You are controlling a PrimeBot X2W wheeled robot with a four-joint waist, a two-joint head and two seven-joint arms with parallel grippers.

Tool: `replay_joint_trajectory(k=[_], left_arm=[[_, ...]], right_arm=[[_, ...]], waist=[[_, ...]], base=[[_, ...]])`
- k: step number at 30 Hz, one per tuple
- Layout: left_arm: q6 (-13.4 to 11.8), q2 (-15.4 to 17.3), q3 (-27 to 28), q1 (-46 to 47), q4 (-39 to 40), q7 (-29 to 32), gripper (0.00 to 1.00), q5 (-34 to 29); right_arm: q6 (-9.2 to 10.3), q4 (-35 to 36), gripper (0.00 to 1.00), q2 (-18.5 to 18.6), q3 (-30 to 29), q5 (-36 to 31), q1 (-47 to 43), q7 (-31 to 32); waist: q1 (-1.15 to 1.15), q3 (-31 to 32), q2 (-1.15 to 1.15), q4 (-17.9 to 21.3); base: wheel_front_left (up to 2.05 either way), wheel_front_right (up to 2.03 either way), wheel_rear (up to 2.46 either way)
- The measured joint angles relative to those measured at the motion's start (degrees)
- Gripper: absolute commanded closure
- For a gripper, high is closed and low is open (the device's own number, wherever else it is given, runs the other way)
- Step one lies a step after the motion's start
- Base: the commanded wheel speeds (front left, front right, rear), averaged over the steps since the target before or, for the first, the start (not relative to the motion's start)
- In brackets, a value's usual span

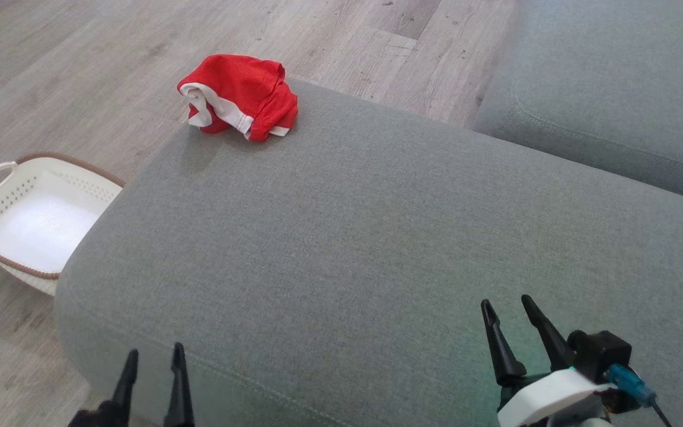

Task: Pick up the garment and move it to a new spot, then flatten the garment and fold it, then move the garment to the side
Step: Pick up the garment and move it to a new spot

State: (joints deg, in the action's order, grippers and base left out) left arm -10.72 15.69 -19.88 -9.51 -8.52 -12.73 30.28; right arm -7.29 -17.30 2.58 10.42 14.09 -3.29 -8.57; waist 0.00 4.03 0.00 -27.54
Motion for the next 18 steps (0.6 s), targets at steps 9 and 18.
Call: replay_joint_trajectory(k=[9,18], left_arm=[[-1.41,6.59,5.60,3.70,10.11,1.33,0.00,-0.29],[1.52,19.72,14.82,28.34,14.14,8.14,0.00,-0.62]], right_arm=[[0.00,4.94,0.00,-0.01,-2.55,-3.20,0.01,1.10],[0.00,16.85,0.00,0.01,-5.30,-10.78,4.52,7.76]], waist=[[-0.01,-1.66,0.00,0.85],[0.01,-11.01,0.00,4.93]], base=[[0.00,0.00,0.00],[0.00,0.00,0.00]])
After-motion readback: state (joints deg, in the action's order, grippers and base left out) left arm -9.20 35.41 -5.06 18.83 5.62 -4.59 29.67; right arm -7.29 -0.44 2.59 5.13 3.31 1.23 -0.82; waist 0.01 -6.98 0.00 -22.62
